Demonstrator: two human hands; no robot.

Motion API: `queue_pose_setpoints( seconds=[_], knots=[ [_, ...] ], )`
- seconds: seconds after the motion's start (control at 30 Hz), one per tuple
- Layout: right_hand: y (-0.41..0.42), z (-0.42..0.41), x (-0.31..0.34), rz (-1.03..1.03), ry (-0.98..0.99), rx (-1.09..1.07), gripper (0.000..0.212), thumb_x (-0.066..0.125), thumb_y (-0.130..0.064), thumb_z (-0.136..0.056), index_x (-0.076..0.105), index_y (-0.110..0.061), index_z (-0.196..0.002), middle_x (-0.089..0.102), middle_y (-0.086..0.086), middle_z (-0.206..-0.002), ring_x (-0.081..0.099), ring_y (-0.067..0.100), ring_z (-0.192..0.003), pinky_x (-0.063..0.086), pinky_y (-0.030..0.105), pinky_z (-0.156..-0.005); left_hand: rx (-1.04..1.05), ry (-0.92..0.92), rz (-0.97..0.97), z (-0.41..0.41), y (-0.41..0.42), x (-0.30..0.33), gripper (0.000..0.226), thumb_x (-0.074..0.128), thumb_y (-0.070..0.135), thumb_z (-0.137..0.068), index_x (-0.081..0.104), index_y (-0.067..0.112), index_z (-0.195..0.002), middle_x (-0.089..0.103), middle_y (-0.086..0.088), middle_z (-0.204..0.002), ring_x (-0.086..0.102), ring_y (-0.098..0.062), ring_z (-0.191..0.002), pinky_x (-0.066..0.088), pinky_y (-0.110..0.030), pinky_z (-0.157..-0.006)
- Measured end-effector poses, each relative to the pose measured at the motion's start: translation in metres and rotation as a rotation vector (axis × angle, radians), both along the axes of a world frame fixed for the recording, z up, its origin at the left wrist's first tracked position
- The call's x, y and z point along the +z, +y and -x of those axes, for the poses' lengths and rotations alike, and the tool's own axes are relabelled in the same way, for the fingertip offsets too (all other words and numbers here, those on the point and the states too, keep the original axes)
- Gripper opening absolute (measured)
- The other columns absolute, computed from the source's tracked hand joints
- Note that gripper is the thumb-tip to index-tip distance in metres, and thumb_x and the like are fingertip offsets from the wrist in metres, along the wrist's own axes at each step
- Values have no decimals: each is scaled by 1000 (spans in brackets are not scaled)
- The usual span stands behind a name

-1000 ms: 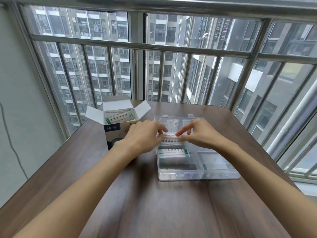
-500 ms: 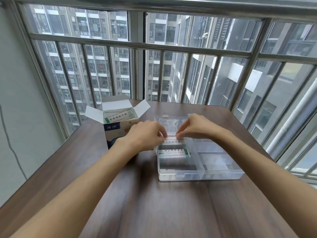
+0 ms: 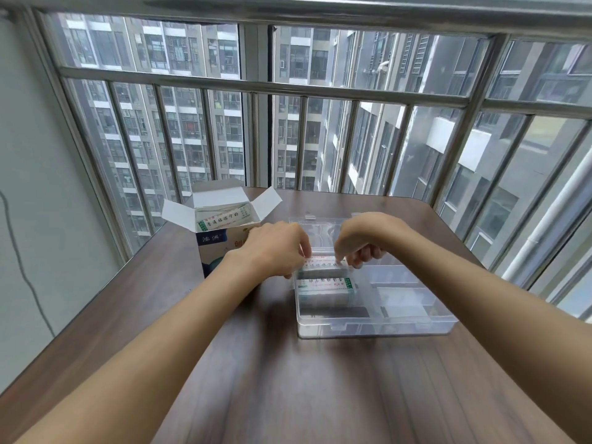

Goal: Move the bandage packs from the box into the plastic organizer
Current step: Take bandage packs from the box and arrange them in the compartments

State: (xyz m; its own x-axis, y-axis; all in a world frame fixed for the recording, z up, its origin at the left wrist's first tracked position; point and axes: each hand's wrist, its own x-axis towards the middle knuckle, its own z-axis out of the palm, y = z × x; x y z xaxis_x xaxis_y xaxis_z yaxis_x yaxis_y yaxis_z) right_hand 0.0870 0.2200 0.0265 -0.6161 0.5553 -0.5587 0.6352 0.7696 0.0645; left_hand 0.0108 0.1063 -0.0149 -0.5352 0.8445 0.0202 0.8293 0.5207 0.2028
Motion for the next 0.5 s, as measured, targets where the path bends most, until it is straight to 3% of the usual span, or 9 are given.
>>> queue_pose_setpoints(
  seconds=[0.2,0.33,0.5],
  knots=[
    [6,-1,-3,45,-14,-61,39,43,-28,-99,51,-9,-66,40,-2,-55,27,9,-42,23,14,-36,-15,-16,-8,3,2,-4,13,53,25,-87,62,33,-86,74,8,-87,54,5,-58,44,-26,-70],
    [3,-1,-3,89,-22,-88,41,40,-27,-101,47,-7,-65,37,-5,-36,25,8,-26,20,10,-34,-20,-8,10,3,4,-5,12,51,27,-87,60,33,-93,74,8,-90,56,2,-59,44,-26,-70],
    [4,-4,-1,91,28,-92,37,43,-31,-99,52,-8,-72,42,-2,-59,27,9,-46,24,17,-40,-16,-19,0,1,1,-4,15,51,29,-89,59,34,-101,73,10,-98,54,2,-57,45,-28,-74]
  ],
)
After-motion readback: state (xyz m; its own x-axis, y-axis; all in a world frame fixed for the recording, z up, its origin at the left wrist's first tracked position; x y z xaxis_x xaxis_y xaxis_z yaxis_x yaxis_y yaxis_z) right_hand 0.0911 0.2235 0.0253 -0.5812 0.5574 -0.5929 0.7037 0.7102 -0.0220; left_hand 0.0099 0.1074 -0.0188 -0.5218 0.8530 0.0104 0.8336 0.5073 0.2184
